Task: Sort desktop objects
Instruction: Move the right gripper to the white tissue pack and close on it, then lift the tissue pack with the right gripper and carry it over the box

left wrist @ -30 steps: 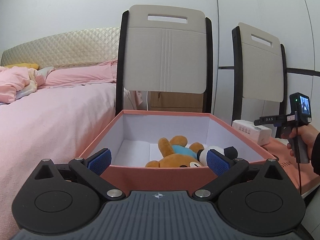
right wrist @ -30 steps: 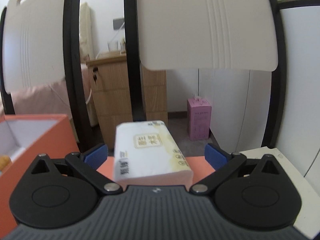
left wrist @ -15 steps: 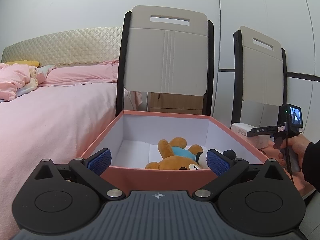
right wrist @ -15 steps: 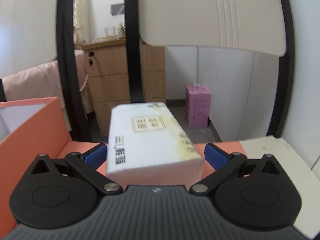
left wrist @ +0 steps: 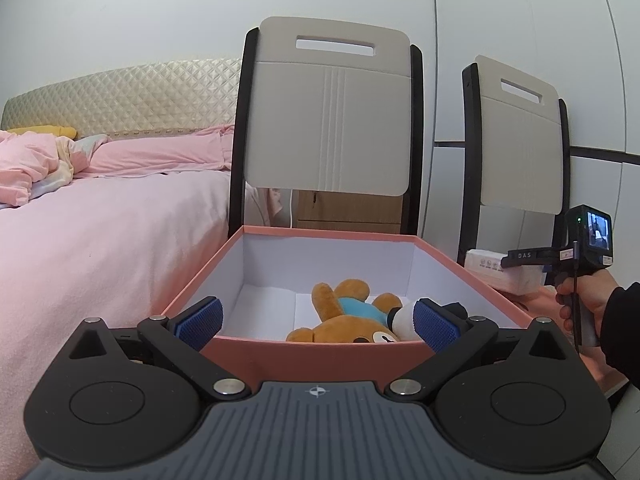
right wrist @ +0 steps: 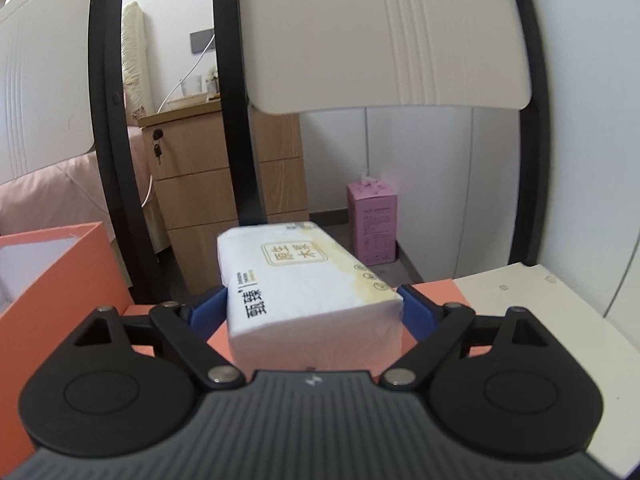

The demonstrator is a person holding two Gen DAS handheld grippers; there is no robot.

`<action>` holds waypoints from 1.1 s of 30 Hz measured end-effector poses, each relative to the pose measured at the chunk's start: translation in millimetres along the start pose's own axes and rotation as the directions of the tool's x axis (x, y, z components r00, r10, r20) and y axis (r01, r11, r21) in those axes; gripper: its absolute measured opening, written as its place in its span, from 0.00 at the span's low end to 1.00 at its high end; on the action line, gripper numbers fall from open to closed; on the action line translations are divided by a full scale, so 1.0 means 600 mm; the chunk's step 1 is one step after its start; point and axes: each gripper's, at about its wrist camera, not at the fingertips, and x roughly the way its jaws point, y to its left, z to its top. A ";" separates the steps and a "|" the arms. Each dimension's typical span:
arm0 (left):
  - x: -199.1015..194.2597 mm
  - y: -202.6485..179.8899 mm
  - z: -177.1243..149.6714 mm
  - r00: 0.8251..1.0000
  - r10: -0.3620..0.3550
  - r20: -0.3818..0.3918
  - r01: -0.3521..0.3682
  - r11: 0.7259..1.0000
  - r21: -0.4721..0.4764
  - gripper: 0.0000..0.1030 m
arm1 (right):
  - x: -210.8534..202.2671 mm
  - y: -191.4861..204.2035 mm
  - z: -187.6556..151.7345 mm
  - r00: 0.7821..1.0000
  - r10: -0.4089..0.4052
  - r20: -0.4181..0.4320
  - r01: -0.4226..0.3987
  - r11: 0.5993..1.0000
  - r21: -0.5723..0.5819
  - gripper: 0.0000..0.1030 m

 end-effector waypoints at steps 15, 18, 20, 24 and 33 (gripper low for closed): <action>-0.004 -0.002 -0.001 1.000 -0.003 0.009 0.002 1.000 0.004 0.99 | -0.093 0.029 0.049 0.994 -0.032 0.101 0.024 0.996 0.080 0.84; -0.005 -0.002 -0.001 1.000 -0.003 0.010 0.003 1.000 0.004 0.99 | -0.108 0.041 0.056 0.992 -0.022 0.128 0.013 0.997 0.070 0.83; -0.005 -0.003 -0.001 1.000 -0.003 0.011 0.003 1.000 0.005 0.99 | -0.119 0.052 0.062 0.989 -0.014 0.150 0.005 0.998 0.056 0.83; -0.005 -0.003 -0.001 1.000 -0.003 0.012 0.003 1.000 0.007 0.99 | -0.140 0.073 0.071 0.981 0.010 0.192 -0.015 1.000 0.027 0.83; -0.006 -0.004 -0.001 1.000 -0.004 0.015 0.004 1.000 0.006 0.99 | -0.189 0.114 0.094 0.959 0.089 0.269 -0.093 0.996 0.002 0.83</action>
